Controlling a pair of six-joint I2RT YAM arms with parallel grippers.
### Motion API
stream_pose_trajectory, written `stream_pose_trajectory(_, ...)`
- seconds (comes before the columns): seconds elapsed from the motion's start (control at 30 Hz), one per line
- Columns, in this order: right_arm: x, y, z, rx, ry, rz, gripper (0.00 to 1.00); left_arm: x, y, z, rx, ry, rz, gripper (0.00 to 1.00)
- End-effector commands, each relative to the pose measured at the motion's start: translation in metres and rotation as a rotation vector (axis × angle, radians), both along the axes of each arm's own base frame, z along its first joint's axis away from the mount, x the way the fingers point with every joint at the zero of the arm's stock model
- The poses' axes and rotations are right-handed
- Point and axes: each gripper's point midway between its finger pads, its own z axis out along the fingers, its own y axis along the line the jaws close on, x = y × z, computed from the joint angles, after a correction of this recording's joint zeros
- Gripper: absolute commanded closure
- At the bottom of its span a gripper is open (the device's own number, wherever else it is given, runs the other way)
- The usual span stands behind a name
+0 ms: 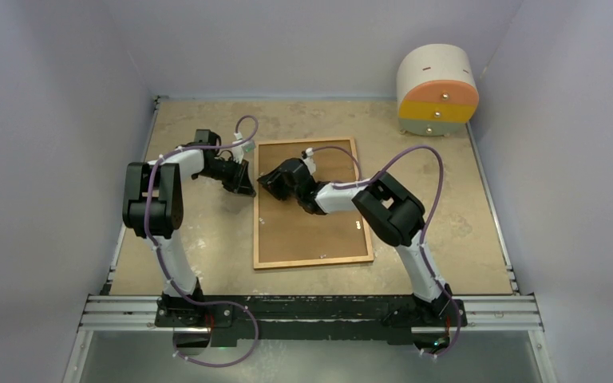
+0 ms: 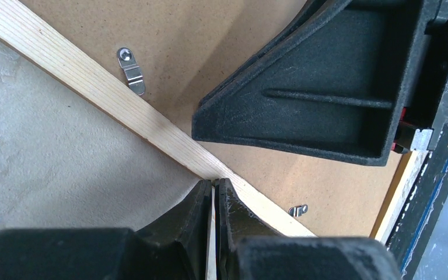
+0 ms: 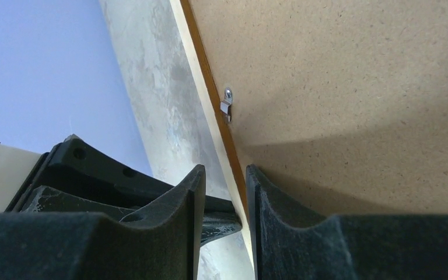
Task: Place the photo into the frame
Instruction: Adjust the photo frame at the center of the board.
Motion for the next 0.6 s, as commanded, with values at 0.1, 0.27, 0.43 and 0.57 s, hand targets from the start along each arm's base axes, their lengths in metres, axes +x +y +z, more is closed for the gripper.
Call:
stream_pose_trajectory(0.1,0.001,-0.008,-0.024,-0.139,0.018,0.037,0.65,-0.017,0.001,-0.024,0.09,0.017,-0.055,0.92)
stream_pose_trajectory(0.27,0.015,0.0,-0.01,-0.171,-0.04,0.119,0.65,-0.023,-0.001,-0.022,0.075,0.028,-0.055,0.89)
stream_pose_trajectory(0.43,0.022,0.017,-0.017,-0.323,-0.068,0.245,0.65,-0.018,0.006,0.009,0.052,-0.02,-0.034,0.55)
stream_pose_trajectory(0.57,0.018,0.017,-0.025,-0.444,-0.076,0.297,0.64,0.002,0.047,0.049,0.036,-0.086,0.055,0.29)
